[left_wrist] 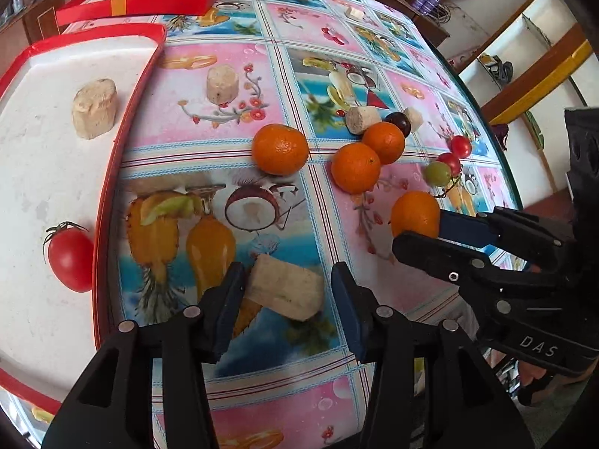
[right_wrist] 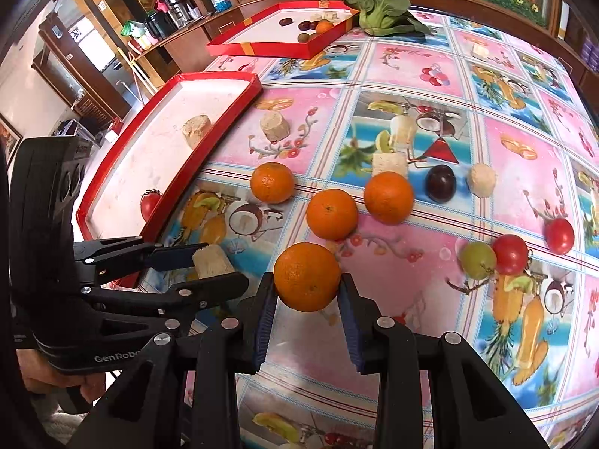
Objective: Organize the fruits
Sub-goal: 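Carry the orange with the right tool into the white tray while the left tool releases the chunk there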
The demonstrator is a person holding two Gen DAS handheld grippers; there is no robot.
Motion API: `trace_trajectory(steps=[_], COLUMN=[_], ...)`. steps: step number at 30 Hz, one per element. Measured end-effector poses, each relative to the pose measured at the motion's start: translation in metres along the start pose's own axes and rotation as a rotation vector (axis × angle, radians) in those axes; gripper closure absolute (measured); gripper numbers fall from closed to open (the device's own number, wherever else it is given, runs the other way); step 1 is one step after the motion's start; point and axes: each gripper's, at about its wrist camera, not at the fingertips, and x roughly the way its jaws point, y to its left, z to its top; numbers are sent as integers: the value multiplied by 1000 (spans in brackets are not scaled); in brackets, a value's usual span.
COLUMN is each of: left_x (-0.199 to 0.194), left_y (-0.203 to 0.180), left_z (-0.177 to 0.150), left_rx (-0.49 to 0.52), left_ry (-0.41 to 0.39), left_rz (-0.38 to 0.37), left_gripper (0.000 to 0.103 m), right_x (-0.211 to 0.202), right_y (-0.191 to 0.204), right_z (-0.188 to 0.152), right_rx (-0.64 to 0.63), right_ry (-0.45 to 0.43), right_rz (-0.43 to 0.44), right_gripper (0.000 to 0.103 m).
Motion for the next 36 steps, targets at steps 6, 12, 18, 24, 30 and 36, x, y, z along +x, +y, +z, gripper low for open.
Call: trace_trajectory(steps=[6, 12, 18, 24, 30, 36], left_x=[-4, -24, -53, -80, -93, -84], left_y=[5, 16, 39, 73, 113, 139], left_z=[-8, -11, -8, -3, -7, -21], left_rx=[-5, -52, -104, -152, -203, -228], left_ry=[-8, -42, -98, -149, -167, -127], left_rz=[-13, -42, -39, -4, 45, 50], left_gripper=[65, 65, 64, 64, 64, 64], right_x=[-6, -6, -4, -1, 12, 40], right_y=[-4, -4, 8, 39, 81, 122], right_z=[-3, -1, 12, 35, 62, 92], right_rx=[7, 15, -13, -91, -178, -222], right_ry=[-11, -18, -28, -45, -48, -16], right_rz=[-5, 6, 27, 63, 102, 134], right_gripper=[69, 69, 69, 70, 70, 70])
